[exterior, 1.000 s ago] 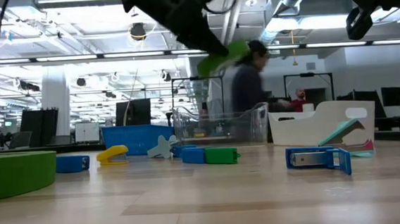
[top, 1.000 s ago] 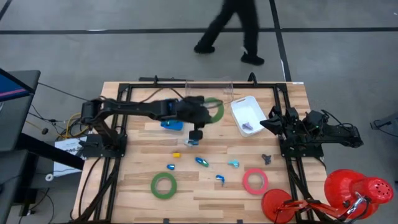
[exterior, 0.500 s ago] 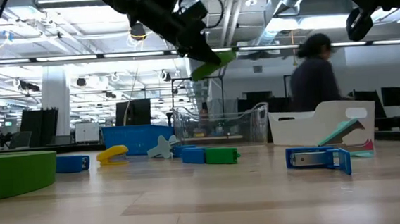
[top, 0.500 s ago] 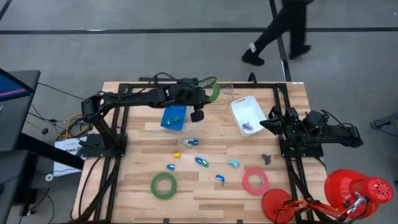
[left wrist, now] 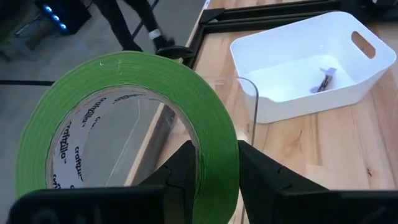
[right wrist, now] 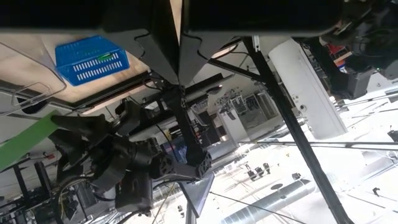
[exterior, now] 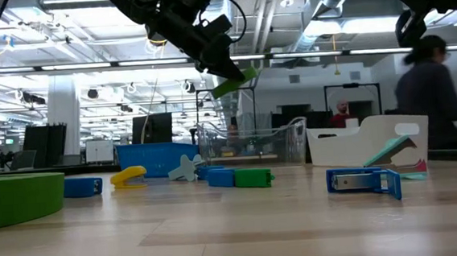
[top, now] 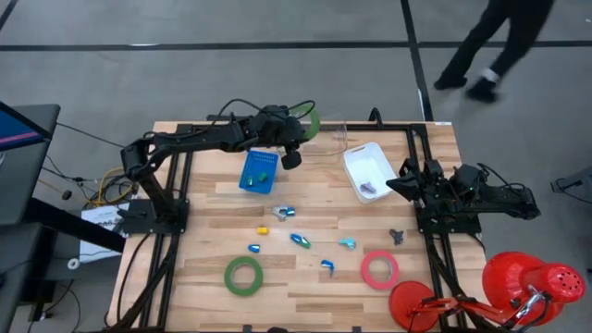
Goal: Pick and place Stapler, Stapler remover, tape
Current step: Put the top green tape into the transparent bin
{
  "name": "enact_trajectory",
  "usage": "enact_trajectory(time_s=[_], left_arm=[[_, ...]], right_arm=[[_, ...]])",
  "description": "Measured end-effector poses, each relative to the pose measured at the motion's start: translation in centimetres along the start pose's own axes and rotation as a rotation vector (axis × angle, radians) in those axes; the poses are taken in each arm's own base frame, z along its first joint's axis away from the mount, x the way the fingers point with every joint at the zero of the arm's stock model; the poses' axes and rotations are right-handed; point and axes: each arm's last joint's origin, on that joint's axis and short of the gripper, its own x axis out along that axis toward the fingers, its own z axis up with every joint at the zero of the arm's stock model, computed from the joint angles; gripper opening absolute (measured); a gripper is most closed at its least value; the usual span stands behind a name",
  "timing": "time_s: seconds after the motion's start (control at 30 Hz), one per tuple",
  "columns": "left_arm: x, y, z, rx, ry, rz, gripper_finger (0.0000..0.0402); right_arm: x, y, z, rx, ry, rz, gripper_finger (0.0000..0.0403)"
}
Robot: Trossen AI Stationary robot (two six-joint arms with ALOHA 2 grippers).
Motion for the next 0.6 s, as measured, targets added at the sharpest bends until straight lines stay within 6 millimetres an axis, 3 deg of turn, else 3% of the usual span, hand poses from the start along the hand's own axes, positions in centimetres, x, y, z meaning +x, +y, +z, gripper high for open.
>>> enact_trajectory(time_s=[0.17,0.6], left_arm=[[0.6,0.4,-0.6,-0.022,0.019,0.003,0.0083],[5.3,-0.4,-4.3,-0.068,0.143,-0.055,0.0085]], right_arm=[[0.0,0.0,0.0,0.000,0.000,0.000,0.0001],[0.0,0.0,0.0,0.000,0.000,0.000,0.0001]])
